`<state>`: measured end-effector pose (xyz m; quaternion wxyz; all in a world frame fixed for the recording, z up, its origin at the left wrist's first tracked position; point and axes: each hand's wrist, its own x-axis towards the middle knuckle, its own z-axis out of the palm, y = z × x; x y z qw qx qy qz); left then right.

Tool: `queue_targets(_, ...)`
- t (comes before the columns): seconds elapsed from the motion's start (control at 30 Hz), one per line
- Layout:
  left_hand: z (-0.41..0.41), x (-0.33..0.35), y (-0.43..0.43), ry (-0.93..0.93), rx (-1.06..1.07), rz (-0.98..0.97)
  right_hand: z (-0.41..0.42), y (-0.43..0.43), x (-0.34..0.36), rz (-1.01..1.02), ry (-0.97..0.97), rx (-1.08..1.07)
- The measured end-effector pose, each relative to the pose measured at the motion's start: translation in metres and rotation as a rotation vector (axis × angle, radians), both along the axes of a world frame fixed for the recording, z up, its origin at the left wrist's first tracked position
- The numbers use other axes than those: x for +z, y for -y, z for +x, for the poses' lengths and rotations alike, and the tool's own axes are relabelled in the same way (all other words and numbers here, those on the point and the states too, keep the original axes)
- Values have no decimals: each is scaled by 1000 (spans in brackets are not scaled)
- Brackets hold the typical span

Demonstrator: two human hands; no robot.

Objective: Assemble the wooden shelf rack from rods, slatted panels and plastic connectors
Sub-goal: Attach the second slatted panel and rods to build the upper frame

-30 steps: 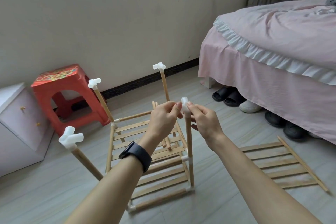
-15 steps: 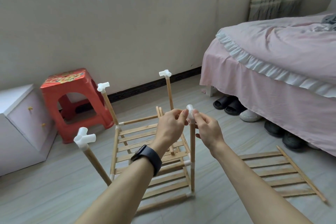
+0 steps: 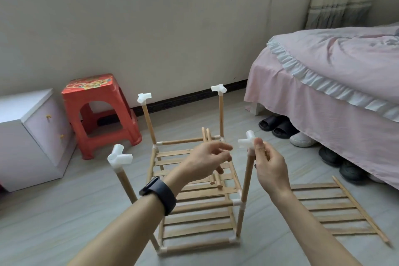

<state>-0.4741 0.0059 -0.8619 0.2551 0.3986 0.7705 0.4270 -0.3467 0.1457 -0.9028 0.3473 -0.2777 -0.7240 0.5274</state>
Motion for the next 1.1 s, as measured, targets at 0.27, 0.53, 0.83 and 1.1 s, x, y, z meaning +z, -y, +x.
queue_targets(0.27, -59, -112, 96, -328, 77, -574, 5, 49, -62, 36, 16, -67)
queue_targets(0.53, -59, -182, 116, -430, 107, -750, -45, 59, -127, 274, 499, 222)
queue_targets(0.83, -56, -199, 112, -383, 104, -795, -131, 33, -140, 556, 804, 111)
queue_targets(1.1, -60, -205, 110, -320, 88, -819, -145, 25, -134, 828, 1033, 99)
